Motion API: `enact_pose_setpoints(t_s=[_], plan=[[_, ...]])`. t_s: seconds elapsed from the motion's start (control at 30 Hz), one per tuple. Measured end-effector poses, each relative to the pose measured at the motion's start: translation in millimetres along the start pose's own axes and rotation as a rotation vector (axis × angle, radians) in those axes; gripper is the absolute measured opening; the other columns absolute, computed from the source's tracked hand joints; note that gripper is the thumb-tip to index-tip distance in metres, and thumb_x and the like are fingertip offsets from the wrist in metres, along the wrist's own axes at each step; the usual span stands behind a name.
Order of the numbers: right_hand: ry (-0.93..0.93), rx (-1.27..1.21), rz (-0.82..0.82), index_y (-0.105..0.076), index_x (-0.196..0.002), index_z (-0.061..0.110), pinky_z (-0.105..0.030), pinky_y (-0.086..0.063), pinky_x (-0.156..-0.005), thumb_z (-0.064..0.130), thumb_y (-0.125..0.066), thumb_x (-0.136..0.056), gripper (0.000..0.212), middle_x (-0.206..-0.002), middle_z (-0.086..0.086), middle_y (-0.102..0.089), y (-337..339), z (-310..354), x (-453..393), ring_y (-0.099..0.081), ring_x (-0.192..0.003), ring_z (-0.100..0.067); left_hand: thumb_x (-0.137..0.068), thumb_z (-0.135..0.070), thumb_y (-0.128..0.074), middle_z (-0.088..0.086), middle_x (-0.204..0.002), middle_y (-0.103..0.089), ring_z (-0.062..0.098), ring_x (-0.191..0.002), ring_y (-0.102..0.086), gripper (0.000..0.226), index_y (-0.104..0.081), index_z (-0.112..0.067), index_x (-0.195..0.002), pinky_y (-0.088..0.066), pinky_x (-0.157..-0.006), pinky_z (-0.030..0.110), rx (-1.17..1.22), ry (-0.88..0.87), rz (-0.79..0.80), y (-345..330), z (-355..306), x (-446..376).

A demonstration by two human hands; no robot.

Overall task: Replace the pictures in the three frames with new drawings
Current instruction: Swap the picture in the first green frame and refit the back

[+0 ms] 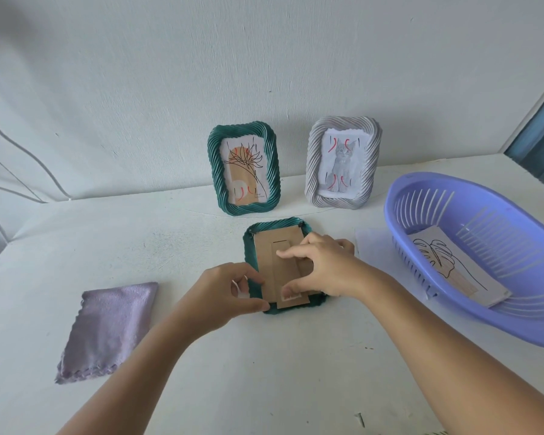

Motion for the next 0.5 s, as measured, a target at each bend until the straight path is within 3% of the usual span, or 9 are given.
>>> enact_pose_setpoints(t_s=[0.27,0.5], plan=[[0.011,-0.007,0.008,-0.051,-0.138,0.055,-0.035,-0.017,-0.110,0.083,-0.072,-0.060,0.086,-0.119,0.018,-0.043,-0.2,0.5,-0.6,-0.034,-0.121,-0.003,-0.075,-0.044,-0.085,-0.014,-0.088,-0.056,0.007,-0.076,-0.057,0.028,-0.074,-0.037,-0.100,-0.041,-0.064,0.012,-0.112,-0.108,-0.110,-0.9,-5.8,10.1],[0.016,-0.011,0.008,-0.052,-0.137,0.054,-0.034,-0.018,-0.109,0.082,-0.073,-0.059,0.085,-0.116,0.019,-0.043,-1.4,-0.6,-0.7,-0.035,-0.117,-0.004,-0.083,-0.040,-0.077,-0.013,-0.089,-0.053,0.009,-0.074,-0.058,0.021,-0.073,-0.028,-0.100,-0.040,-0.064,0.009,-0.148,-0.130,-0.220,-7.9,-7.6,18.4]])
Point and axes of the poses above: each hand's wrist, its own x-axis away from the middle knuckle, its own y-axis out of the back of the hand, z = x × y, the point moved 10 cm from there along -x, towards the middle knuckle
